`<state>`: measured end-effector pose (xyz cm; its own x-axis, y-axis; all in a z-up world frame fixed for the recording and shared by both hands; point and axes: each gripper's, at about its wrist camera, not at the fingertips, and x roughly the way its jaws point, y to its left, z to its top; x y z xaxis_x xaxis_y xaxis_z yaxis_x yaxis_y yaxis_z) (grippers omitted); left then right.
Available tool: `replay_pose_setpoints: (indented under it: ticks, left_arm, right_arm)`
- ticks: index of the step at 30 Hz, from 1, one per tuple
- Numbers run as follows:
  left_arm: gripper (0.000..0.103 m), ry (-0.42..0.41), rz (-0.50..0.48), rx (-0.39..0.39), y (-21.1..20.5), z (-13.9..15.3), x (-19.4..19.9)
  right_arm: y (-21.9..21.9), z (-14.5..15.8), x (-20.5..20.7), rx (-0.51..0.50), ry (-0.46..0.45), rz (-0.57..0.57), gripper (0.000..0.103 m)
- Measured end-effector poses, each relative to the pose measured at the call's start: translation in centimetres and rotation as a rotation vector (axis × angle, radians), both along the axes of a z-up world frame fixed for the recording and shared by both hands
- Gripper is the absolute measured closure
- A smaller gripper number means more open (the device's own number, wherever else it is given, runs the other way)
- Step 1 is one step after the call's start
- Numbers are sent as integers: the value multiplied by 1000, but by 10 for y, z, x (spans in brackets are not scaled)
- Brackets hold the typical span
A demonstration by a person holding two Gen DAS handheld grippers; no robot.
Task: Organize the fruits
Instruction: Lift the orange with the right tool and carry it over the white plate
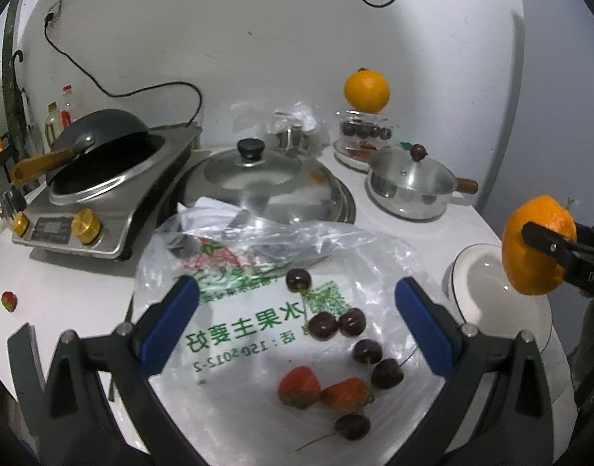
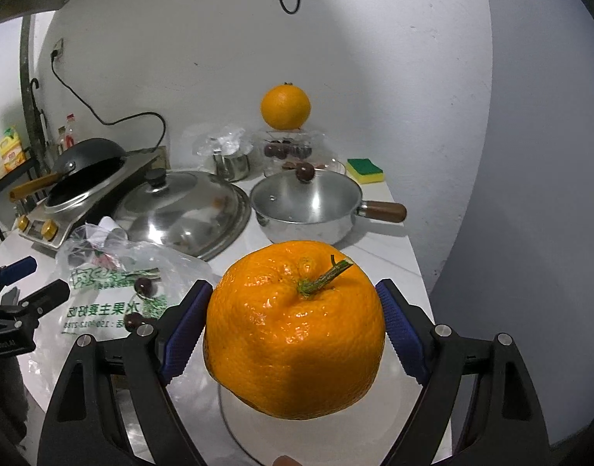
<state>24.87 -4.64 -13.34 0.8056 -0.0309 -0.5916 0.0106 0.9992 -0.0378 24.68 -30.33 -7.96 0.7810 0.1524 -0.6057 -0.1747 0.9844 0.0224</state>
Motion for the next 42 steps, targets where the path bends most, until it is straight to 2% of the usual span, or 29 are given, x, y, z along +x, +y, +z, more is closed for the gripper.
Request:
replay_pose_setpoints:
  ticks: [12,23,32,42]
  left_arm:
    - [1,40,25,4,-9,-10,22]
    - [1,80,44,-10,-7,-20,36]
    - [1,119,56,9,-10,-28,47]
    - [1,120,40,27,-17,-28,47]
  right_arm:
    - [-22,-22,18,0,43,-24,16]
    - [-22,-44,39,8,90,-14,16]
    - [-22,-56,49,-3,110,-21,16]
    - [-23,-60,51,-13,115,-33,16]
